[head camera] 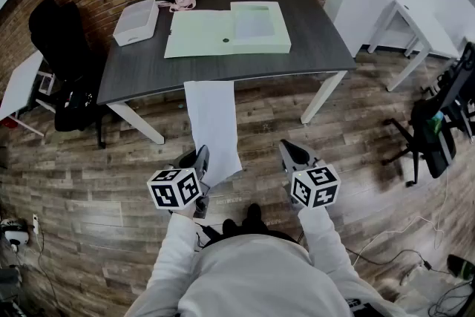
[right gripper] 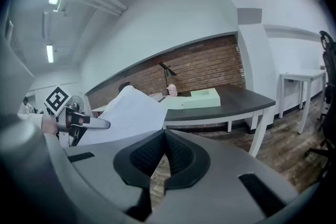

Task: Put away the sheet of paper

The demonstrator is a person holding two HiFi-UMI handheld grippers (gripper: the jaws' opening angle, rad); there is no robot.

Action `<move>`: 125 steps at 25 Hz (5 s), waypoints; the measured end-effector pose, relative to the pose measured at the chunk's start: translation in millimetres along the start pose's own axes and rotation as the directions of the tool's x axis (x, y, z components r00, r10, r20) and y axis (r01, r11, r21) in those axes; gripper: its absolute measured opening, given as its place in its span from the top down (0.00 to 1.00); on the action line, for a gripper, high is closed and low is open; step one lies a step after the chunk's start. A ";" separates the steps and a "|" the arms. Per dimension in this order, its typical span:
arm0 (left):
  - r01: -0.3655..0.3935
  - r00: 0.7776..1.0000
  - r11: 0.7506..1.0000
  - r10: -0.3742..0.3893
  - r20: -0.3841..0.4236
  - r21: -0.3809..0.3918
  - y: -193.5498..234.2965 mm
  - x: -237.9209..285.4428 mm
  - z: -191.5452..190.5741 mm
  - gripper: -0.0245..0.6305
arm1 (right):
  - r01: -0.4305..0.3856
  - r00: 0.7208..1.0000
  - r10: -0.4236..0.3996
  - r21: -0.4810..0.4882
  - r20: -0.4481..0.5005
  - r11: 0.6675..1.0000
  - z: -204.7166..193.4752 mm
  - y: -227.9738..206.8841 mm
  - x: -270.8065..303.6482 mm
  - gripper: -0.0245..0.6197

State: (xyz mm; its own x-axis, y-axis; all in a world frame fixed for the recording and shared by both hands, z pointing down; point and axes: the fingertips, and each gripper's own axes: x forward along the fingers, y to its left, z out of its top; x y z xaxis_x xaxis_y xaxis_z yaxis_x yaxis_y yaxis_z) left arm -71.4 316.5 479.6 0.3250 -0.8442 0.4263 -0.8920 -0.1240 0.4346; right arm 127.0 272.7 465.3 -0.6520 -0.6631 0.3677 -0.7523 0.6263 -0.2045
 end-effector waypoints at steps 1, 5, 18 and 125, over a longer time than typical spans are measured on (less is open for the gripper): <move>0.001 1.000 1.000 -0.001 -0.001 -0.002 -1.5 1.9 1.2 0.94 | -0.006 1.000 0.006 0.000 -0.002 1.000 1.0 -1.5 0.5 0.92; -0.001 1.000 1.000 0.000 -0.007 -0.005 -7.5 10.9 3.6 0.94 | -0.026 1.000 0.026 -0.001 -0.005 1.000 3.2 -9.2 2.8 0.92; 0.010 0.999 1.000 -0.010 0.042 0.013 -26.6 32.7 32.8 0.94 | -0.017 0.999 0.018 -0.025 0.042 1.000 26.7 -37.6 6.7 0.92; 0.173 0.923 0.980 -0.197 -0.331 -0.101 161.9 477.6 240.2 0.94 | 0.188 0.982 -0.189 0.139 -0.005 0.972 195.2 -271.8 352.0 0.92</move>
State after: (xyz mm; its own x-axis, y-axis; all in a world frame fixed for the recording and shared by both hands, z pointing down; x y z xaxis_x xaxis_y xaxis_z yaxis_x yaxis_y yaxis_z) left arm -136.0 -232.1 562.9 0.5799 -0.5818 0.5703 -0.7859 -0.2152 0.5797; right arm 83.5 -211.0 473.2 -0.4975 -0.7674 0.4044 -0.8671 0.4275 -0.2555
